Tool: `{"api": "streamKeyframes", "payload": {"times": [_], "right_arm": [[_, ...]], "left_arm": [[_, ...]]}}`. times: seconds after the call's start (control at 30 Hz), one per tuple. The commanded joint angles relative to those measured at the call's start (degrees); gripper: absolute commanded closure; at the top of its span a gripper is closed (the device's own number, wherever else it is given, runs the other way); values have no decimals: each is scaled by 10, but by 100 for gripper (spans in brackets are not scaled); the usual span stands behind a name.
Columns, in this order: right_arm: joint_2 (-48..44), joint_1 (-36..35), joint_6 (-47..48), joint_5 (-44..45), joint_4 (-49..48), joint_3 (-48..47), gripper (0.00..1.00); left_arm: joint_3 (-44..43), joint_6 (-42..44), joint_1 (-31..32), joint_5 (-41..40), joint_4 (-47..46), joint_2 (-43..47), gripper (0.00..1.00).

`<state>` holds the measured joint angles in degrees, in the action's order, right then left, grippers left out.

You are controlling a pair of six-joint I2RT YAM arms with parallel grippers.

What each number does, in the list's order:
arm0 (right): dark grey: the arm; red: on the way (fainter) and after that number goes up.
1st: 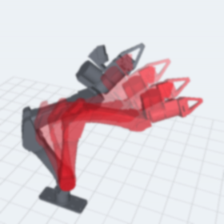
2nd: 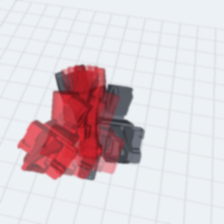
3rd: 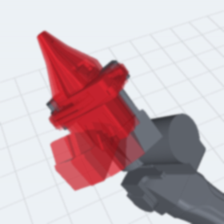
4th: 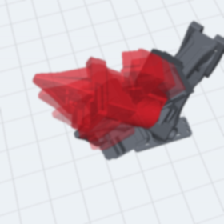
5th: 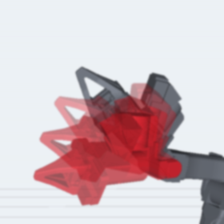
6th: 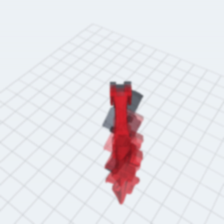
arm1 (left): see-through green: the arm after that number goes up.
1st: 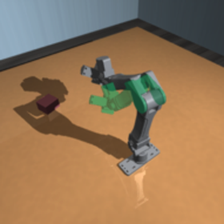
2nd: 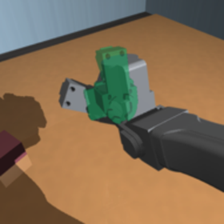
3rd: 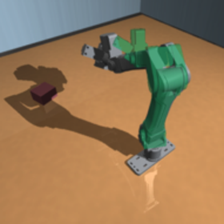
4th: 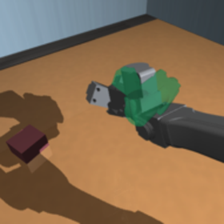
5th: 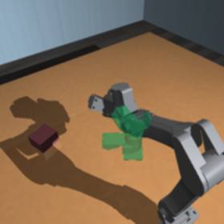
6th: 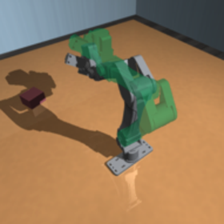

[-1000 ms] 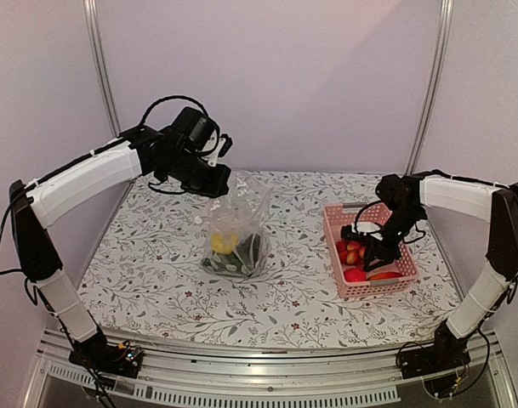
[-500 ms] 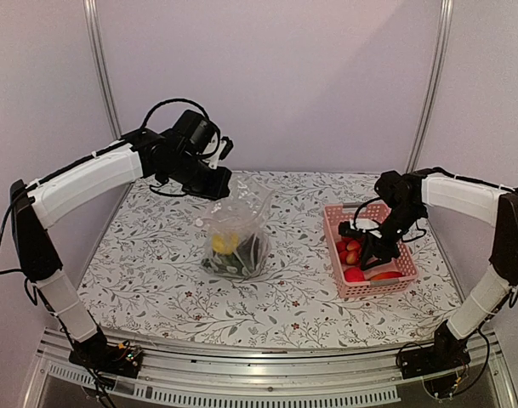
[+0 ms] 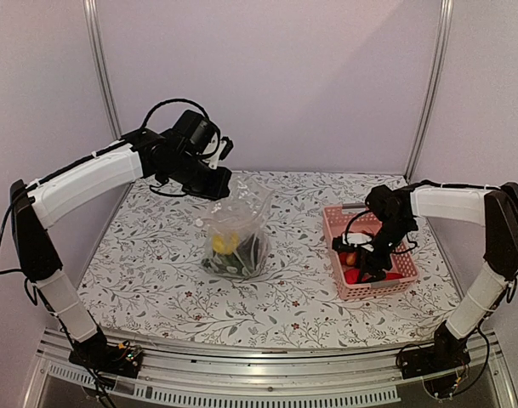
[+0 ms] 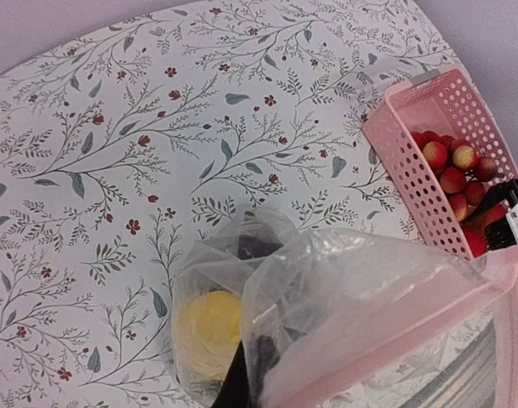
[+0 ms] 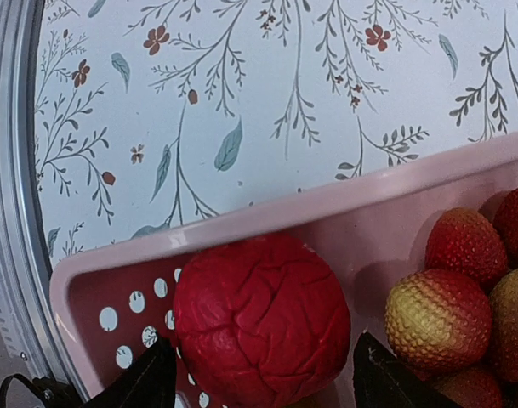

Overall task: Place the food in the zip-top bag and seal the zipper
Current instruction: Pick up the fake fruit from the bin.

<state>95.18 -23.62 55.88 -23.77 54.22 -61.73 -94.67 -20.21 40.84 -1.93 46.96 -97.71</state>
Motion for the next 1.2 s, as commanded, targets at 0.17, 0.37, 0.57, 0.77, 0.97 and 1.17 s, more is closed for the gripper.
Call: {"api": "streamKeyframes", "payload": {"times": [0.17, 0.37, 0.57, 0.77, 0.97, 1.17], "right_arm": [[16, -4, -24, 14, -30, -3, 36], [-9, -4, -25, 16, 23, -38, 50], [-65, -4, -21, 4, 83, -88, 52], [-89, -7, -26, -48, 123, -161, 53], [-94, -65, -58, -52, 109, -221, 56], [-79, -146, -78, -39, 94, -316, 56]], "left_arm": [[8, -7, -7, 9, -5, 14, 100], [8, -6, -7, 8, -5, 16, 100], [14, -6, -7, 9, -13, 14, 100], [20, -8, -7, 12, -21, 18, 100], [30, -8, -7, 15, -34, 26, 100], [32, -9, -6, 15, -36, 29, 100]]}}
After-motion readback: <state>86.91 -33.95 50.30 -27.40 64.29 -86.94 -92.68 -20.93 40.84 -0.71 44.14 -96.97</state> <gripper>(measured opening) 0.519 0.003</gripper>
